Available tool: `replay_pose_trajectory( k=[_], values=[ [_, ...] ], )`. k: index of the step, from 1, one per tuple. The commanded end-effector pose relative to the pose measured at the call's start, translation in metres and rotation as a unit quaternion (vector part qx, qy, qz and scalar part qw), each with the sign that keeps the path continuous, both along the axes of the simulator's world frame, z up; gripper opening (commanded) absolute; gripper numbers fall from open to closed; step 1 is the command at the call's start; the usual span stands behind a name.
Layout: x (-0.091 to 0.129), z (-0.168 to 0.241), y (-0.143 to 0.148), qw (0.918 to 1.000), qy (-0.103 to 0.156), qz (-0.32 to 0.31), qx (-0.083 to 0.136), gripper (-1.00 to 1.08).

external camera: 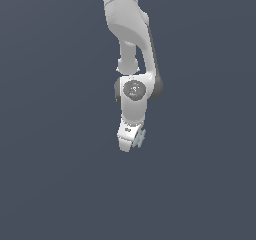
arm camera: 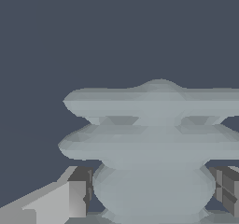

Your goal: Pick up the object and move it to a goal position.

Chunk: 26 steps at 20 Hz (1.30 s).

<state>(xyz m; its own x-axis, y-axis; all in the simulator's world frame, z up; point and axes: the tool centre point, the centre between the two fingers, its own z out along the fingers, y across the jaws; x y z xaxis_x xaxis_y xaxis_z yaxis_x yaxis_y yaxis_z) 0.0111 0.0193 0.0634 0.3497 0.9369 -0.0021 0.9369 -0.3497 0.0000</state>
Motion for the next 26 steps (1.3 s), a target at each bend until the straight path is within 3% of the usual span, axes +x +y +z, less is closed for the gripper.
replay_pose_trajectory(
  k=[1, 26],
  values=[
    [-0.008, 0.018, 0.012, 1.0, 0.0, 0.0, -0.001, -1.0],
    [-0.117, 0.249, 0.175, 1.0, 0.0, 0.002, 0.0, -1.0]
  ],
)
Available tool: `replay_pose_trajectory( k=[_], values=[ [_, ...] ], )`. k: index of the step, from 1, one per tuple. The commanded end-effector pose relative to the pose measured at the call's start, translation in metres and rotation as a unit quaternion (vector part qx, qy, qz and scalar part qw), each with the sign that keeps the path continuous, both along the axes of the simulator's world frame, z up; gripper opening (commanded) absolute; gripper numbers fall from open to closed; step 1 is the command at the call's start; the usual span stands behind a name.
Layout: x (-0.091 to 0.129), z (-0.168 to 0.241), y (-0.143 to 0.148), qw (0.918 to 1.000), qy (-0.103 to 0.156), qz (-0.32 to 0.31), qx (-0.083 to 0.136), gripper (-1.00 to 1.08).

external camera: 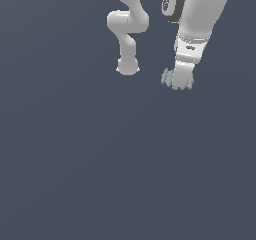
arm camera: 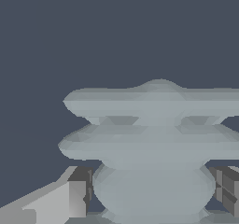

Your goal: Pick up the object and move it to a goal position.

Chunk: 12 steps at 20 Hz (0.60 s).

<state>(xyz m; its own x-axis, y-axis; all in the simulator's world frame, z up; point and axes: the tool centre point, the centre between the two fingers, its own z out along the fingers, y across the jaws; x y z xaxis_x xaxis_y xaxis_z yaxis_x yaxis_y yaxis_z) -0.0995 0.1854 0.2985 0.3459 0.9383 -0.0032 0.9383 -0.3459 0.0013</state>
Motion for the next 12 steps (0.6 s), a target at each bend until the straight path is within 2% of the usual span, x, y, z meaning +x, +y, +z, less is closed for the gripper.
replay_pose_trajectory(
  k=[1, 12],
  values=[
    [-0.01, 0.022, 0.015, 1.0, 0.001, 0.0, 0.0, -1.0],
    [-0.033, 0.084, 0.058, 1.0, 0.0, -0.001, 0.001, -1.0]
  ],
)
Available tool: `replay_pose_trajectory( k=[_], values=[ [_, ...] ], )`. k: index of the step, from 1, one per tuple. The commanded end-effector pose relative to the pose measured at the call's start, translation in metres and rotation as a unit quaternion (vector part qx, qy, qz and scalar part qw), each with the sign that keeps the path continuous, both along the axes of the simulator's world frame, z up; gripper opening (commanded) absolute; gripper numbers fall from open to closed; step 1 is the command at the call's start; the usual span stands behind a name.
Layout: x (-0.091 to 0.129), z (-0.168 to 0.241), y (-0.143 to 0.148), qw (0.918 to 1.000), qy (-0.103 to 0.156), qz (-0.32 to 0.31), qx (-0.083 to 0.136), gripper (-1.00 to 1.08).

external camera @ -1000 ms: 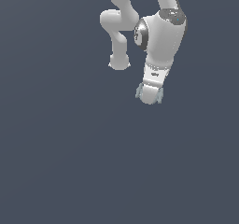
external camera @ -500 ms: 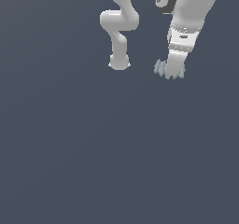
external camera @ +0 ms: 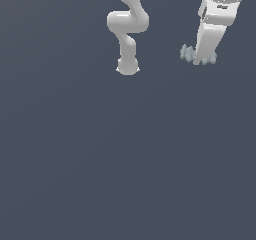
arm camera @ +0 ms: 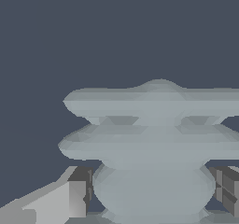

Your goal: Pick up the object and move it to a goal position.

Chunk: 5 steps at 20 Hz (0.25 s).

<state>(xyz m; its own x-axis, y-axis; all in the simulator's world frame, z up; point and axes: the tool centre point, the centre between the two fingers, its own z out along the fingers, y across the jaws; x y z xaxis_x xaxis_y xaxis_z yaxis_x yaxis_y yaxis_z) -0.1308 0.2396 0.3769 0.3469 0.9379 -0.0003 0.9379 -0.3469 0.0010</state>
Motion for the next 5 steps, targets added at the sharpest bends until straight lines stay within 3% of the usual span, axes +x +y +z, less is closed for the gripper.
replay_pose_trajectory(
  k=[1, 5],
  values=[
    [-0.0026, 0.0077, 0.0048, 1.0, 0.001, -0.001, 0.0, -1.0],
    [-0.0037, 0.0119, 0.0076, 1.0, 0.0, -0.001, 0.0, -1.0]
  ],
)
